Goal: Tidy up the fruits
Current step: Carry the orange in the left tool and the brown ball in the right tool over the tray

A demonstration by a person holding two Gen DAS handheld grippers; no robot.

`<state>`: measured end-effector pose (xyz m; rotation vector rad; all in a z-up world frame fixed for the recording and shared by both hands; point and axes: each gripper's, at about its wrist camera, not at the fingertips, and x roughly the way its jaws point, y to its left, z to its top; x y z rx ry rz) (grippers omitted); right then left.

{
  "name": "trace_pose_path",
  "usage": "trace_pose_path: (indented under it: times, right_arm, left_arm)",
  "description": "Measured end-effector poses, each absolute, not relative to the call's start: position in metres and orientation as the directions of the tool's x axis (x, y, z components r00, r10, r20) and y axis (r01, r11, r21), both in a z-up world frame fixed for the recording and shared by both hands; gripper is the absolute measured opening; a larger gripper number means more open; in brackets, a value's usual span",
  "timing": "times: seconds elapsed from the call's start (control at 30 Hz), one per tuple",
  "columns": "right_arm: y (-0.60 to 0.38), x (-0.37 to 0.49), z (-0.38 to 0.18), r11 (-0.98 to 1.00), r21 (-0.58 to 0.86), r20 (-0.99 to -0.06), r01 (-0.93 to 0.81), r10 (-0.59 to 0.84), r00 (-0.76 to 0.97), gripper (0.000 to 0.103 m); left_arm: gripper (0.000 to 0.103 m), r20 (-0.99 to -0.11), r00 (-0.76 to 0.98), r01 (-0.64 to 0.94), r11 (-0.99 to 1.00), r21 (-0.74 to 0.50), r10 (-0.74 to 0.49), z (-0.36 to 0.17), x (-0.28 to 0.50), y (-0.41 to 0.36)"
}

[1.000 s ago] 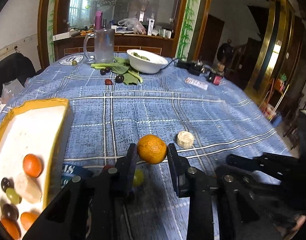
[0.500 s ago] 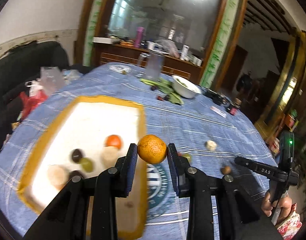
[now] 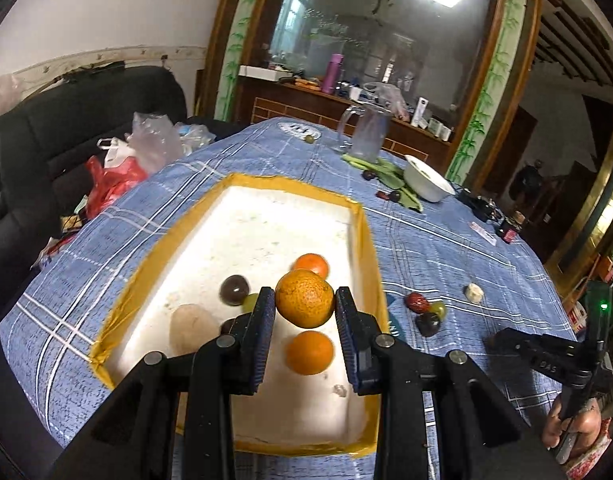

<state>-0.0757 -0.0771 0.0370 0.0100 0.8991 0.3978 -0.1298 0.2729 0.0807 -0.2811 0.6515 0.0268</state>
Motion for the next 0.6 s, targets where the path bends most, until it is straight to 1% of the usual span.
trace_pose_path:
  times: [0.13, 0.23, 0.5, 0.6]
  right_arm:
    - [-0.065, -0.078, 0.050, 0.916, 0.170, -0.742, -0.364, 0.362, 0.564, 0.022]
    - [-0.056, -0.078, 0.060, 0.898, 0.203, -0.723, -0.390, 0.406, 0.559, 0.022]
    - [-0.021, -0.069, 0.078, 0.806, 0.364, -0.680, -0.467, 0.572, 0.458, 0.022]
    - [-0.005, -0.062, 0.081, 0.743, 0.466, -0.647, -0.481, 0.656, 0.389, 0.022]
  left_arm:
    - [0.030, -0.607, 0.793, -0.131, 0.955, -0.266, -0.060, 0.077, -0.133, 0.281]
    - [0.030, -0.608, 0.793, -0.142, 0.956, -0.259, -0.047, 0.076, -0.136, 0.284]
    - [0.030, -0.626, 0.779, -0.176, 0.954, -0.245, -0.017, 0.069, -0.135, 0.295]
    - [0.030, -0.633, 0.774, -0.191, 0.953, -0.235, -0.001, 0.066, -0.134, 0.299]
